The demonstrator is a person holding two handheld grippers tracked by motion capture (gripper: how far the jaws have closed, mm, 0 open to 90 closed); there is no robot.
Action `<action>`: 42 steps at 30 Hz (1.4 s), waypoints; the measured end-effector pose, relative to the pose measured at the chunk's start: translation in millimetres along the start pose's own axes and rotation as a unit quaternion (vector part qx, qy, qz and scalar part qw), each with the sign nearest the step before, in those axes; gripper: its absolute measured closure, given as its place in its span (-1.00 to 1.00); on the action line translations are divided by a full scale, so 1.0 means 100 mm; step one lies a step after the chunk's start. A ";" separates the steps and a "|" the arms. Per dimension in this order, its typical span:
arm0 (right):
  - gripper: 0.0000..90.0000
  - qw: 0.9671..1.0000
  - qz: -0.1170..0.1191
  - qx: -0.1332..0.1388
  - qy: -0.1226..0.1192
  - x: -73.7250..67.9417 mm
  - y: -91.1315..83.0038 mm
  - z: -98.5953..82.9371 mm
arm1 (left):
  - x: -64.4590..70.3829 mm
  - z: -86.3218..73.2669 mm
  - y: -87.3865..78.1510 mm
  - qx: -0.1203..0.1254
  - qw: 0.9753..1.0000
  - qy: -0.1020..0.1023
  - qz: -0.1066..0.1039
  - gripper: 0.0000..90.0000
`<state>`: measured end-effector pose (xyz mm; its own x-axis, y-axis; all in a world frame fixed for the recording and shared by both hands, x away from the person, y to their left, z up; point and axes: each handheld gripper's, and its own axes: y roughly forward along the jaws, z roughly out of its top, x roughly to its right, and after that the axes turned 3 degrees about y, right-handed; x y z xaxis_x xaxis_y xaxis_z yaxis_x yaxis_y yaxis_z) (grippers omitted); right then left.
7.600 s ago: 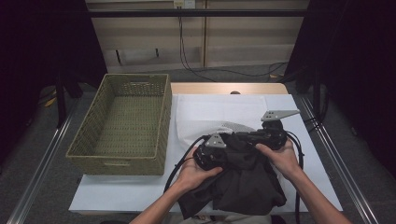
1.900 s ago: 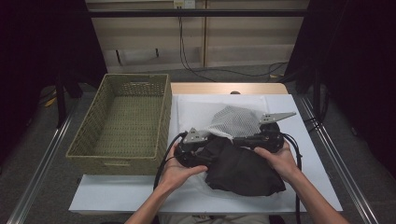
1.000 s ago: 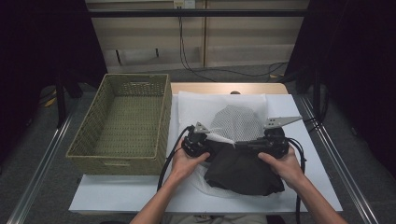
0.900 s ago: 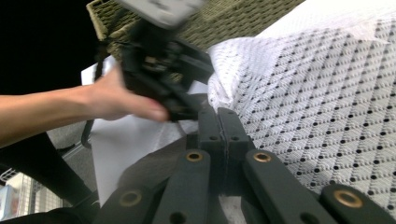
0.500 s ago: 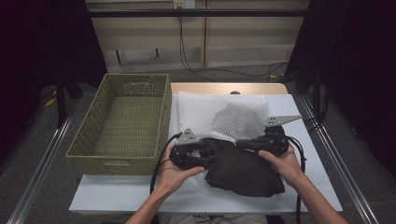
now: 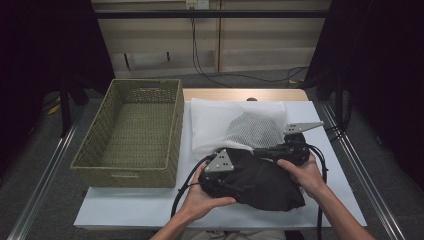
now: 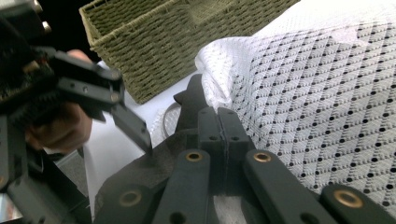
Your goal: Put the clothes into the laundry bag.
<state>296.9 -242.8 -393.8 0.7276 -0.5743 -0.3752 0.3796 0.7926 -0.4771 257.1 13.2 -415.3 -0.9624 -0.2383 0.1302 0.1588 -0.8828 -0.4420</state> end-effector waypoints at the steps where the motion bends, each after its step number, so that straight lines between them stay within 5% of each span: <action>1: 1.00 1.000 0.002 0.002 0.003 0.00 0.00 0.00 | 0.01 0.00 0.02 -0.005 1.000 0.004 0.001 -0.31; 7: 1.00 1.000 0.009 0.005 0.011 0.01 0.00 0.00 | 0.06 -0.01 0.21 -0.028 0.999 0.027 -0.016 -0.33; 12: 1.00 1.000 0.008 0.000 0.007 0.02 0.00 0.02 | 0.02 -0.09 0.40 -0.038 0.999 0.014 -0.033 -0.39; 14: 1.00 1.000 0.011 0.003 0.012 0.04 0.00 0.01 | 0.02 -0.07 0.41 -0.043 0.998 0.034 -0.029 -0.37; 17: 1.00 1.000 0.012 0.001 0.013 0.05 0.01 0.00 | 0.01 -0.05 0.45 -0.036 0.998 0.022 -0.035 -0.33; 21: 1.00 1.000 0.015 0.005 0.020 0.08 0.01 -0.01 | -0.08 -0.09 0.57 -0.057 0.998 0.017 -0.019 0.00; 29: 1.00 1.000 -0.002 0.003 0.015 0.03 -0.05 -0.04 | -0.08 -0.10 0.56 -0.076 0.996 0.043 0.006 0.64; 42: 1.00 1.000 -0.004 0.008 0.005 -0.10 -0.11 -0.04 | -0.17 -0.05 0.46 -0.063 0.998 0.002 0.024 0.75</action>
<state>283.6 -246.5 -387.9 0.7185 -0.5829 -0.3795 0.3953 0.7911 -0.4668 279.5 -21.1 -442.0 -0.9553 -0.2769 0.1031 0.1755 -0.8124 -0.5560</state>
